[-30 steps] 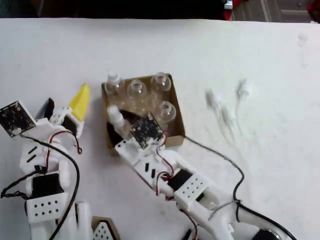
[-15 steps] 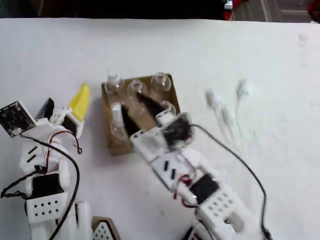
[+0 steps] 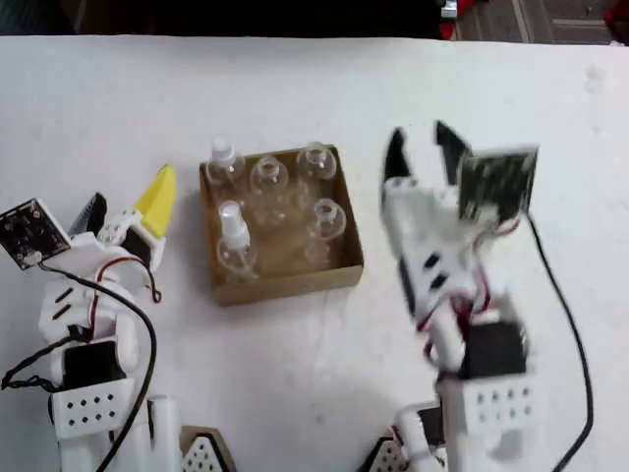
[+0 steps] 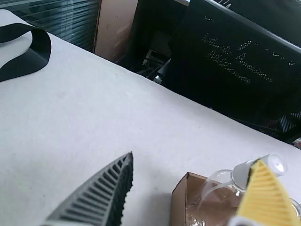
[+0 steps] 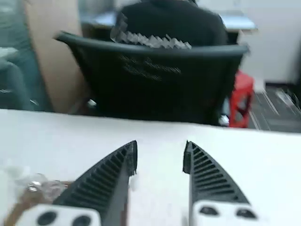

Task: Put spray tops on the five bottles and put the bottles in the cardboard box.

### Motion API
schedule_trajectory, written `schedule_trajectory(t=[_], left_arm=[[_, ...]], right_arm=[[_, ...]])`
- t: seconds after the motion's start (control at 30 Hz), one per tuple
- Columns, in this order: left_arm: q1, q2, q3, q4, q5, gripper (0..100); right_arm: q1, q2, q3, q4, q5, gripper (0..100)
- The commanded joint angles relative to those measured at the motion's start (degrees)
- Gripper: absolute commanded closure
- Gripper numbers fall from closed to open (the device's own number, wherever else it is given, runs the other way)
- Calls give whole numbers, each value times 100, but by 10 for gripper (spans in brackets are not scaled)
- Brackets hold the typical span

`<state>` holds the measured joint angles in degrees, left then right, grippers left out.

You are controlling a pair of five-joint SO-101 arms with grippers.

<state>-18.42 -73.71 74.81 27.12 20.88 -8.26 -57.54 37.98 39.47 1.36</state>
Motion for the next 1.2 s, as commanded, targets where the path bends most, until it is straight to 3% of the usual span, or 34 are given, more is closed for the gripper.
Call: schedule_trajectory(t=[0.0,0.23,0.37,0.63,0.93,1.17], left_arm=[[-66,-66,-62,-167,62,643],[-48,-57,-62,-167,62,643],[-48,-57,-62,-167,62,643],[-31,-48,-62,-167,62,643],[-31,-48,-62,-167,62,643],[-31,-48,-62,-167,62,643]], right_arm=[[497,1270,-1046,453,26,861],[998,3776,-3059,1604,422,861],[998,5174,-4264,2422,1090,861],[980,7943,-6796,3793,1653,860],[963,10492,-9899,5165,1767,860],[936,11881,-11719,5648,1767,860]])
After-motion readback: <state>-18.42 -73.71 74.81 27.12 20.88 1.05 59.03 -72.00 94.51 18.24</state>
